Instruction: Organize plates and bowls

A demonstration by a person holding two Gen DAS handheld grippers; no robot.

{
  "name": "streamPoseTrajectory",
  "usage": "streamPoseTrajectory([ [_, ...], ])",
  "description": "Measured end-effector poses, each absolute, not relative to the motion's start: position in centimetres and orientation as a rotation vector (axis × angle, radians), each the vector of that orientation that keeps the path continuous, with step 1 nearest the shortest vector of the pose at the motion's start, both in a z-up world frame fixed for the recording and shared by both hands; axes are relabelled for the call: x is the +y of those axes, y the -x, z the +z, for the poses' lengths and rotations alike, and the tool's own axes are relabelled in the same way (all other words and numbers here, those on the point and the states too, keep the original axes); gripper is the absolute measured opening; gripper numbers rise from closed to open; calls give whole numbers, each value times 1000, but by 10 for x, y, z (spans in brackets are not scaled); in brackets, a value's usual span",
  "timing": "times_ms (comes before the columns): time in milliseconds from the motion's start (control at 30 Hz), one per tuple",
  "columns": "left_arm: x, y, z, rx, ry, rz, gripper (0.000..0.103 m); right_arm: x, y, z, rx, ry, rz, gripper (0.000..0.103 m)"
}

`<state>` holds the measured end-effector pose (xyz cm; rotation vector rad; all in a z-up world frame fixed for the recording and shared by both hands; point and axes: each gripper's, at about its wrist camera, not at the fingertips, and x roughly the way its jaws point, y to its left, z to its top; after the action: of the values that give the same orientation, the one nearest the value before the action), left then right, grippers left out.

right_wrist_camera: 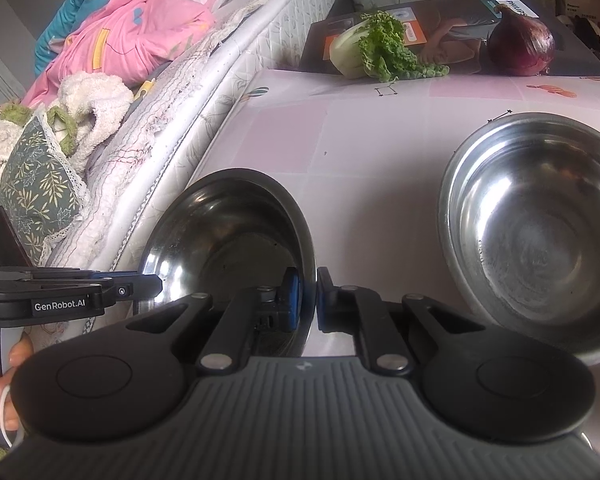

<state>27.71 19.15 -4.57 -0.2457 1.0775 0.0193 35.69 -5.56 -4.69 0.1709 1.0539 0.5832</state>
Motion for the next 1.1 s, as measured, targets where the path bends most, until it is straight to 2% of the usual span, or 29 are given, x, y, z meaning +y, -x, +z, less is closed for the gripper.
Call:
streamPoseTrajectory([
  [1100, 191, -269, -24, 1029, 259, 11, 17, -69, -353, -36, 1047, -186, 569, 6],
])
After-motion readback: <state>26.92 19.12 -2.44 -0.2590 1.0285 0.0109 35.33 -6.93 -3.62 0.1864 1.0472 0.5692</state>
